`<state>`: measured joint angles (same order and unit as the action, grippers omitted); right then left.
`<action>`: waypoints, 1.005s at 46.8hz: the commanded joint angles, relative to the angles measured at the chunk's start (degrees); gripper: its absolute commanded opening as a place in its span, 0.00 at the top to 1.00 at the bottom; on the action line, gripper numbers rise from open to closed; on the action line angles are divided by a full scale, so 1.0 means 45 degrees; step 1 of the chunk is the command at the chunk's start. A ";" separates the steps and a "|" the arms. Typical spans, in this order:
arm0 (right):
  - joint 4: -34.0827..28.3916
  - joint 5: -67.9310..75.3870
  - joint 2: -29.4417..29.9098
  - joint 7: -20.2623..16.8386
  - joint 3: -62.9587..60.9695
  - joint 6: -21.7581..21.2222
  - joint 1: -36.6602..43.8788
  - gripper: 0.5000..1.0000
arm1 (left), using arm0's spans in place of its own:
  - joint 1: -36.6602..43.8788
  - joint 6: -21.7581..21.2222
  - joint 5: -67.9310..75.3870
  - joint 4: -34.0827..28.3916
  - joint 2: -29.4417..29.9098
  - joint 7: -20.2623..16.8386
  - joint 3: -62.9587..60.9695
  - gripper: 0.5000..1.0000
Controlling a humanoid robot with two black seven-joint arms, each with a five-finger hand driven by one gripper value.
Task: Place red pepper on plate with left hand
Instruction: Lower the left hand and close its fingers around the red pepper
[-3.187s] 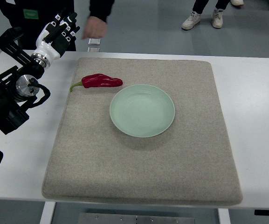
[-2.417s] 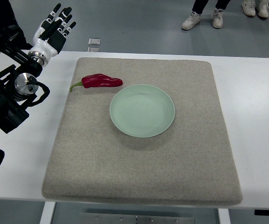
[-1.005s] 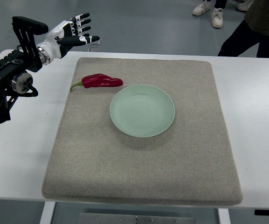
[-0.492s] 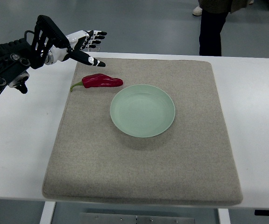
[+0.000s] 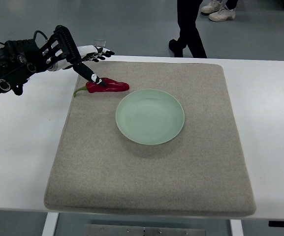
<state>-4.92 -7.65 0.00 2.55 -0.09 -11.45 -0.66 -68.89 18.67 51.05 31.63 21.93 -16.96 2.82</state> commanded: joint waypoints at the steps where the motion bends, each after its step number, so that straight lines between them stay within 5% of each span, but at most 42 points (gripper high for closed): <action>1: 0.0000 0.0000 0.0000 0.0000 0.0000 0.0006 -0.0011 0.14 | -0.0100 -0.0027 0.0489 0.0021 -0.0048 -0.0019 -0.0138 0.04; 30: 0.0000 0.0000 0.0000 0.0000 0.0000 0.0006 -0.0011 0.14 | -0.0101 -0.0222 0.3069 0.0334 -0.0361 -0.0039 -0.0158 0.06; 47: 0.0000 0.0000 0.0000 0.0000 0.0000 -0.0014 -0.0011 0.14 | -0.0003 -0.0261 0.3636 0.0353 -0.0478 -0.0039 -0.0158 0.21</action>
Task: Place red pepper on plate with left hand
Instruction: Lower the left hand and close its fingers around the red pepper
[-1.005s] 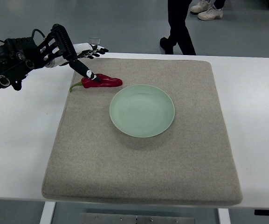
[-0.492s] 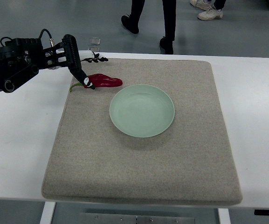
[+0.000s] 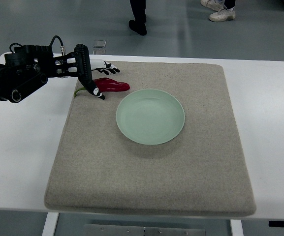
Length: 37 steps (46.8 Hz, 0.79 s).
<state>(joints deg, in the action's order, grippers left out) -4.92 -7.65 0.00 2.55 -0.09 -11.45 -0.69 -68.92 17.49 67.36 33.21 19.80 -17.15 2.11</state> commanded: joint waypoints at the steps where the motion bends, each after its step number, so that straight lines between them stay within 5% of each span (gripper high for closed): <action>1: 0.0000 0.0000 0.0000 0.0001 0.0000 -0.0015 -0.0003 0.14 | 0.0004 0.0000 0.0011 0.0003 -0.0006 0.0002 0.0000 0.22; 23: 0.0000 0.0000 0.0000 0.0001 0.0000 0.0005 -0.0003 0.14 | 0.0023 -0.0371 0.0050 0.0003 -0.0065 0.0021 -0.0019 0.58; 37: 0.0000 0.0000 0.0000 0.0001 0.0000 0.0005 -0.0003 0.14 | 0.0043 -0.0332 0.0031 0.0081 -0.0064 0.0021 -0.0175 0.58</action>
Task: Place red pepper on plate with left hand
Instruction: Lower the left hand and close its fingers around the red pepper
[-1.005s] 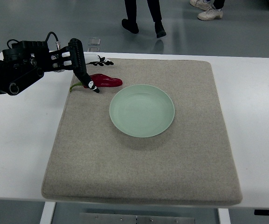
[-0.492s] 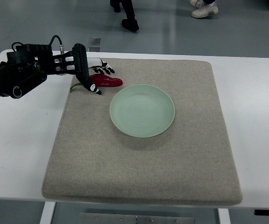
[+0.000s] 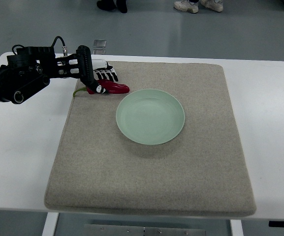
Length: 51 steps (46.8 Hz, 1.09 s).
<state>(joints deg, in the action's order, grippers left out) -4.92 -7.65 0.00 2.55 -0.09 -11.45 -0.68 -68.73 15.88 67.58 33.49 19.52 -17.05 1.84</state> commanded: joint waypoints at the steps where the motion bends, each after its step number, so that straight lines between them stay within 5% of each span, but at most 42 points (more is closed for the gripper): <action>1: 0.0000 0.0000 0.0000 0.0000 0.0000 -0.0014 0.0014 0.14 | -0.0001 0.0026 -0.0018 0.0018 -0.0001 0.0000 -0.0134 0.58; 14: 0.0000 0.0000 0.0000 0.0000 0.0000 0.0005 -0.0005 0.14 | -0.0001 0.0162 -0.0018 0.0038 -0.0001 0.0000 -0.0134 0.59; 25: 0.0000 0.0000 0.0000 0.0000 0.0000 0.0005 -0.0005 0.14 | -0.0001 0.0143 0.0001 0.0038 -0.0001 0.0000 -0.0173 0.99; 51: 0.0000 0.0000 0.0000 0.0000 0.0000 0.0005 -0.0005 0.14 | -0.0118 0.0104 -0.0232 0.0077 0.0038 0.0078 -0.0076 1.00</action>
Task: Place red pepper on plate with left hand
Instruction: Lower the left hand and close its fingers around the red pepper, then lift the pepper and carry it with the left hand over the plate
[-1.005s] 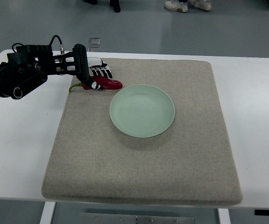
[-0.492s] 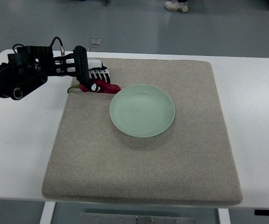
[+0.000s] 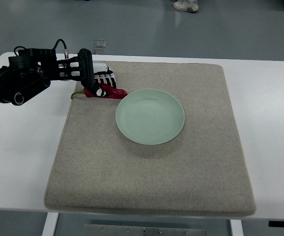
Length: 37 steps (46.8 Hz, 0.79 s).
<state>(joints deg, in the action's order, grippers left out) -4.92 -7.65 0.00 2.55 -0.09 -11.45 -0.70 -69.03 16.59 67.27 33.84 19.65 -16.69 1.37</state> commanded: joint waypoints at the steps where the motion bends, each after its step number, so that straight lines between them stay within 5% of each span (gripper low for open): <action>1: 0.0000 0.0000 0.0000 0.0000 0.0000 -0.0014 -0.0001 0.14 | -0.0070 -0.0111 -0.0202 -0.0001 -0.0012 -0.0001 0.0046 1.00; 37: 0.0000 0.0000 0.0000 0.0000 0.0000 -0.0015 0.0018 0.14 | -0.0441 -0.0366 -0.0066 0.4003 0.0144 -0.0040 0.0828 1.00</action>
<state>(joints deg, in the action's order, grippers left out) -4.92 -7.65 0.00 2.55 -0.09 -11.44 -0.70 -71.18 14.85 66.92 50.54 20.31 -16.85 5.24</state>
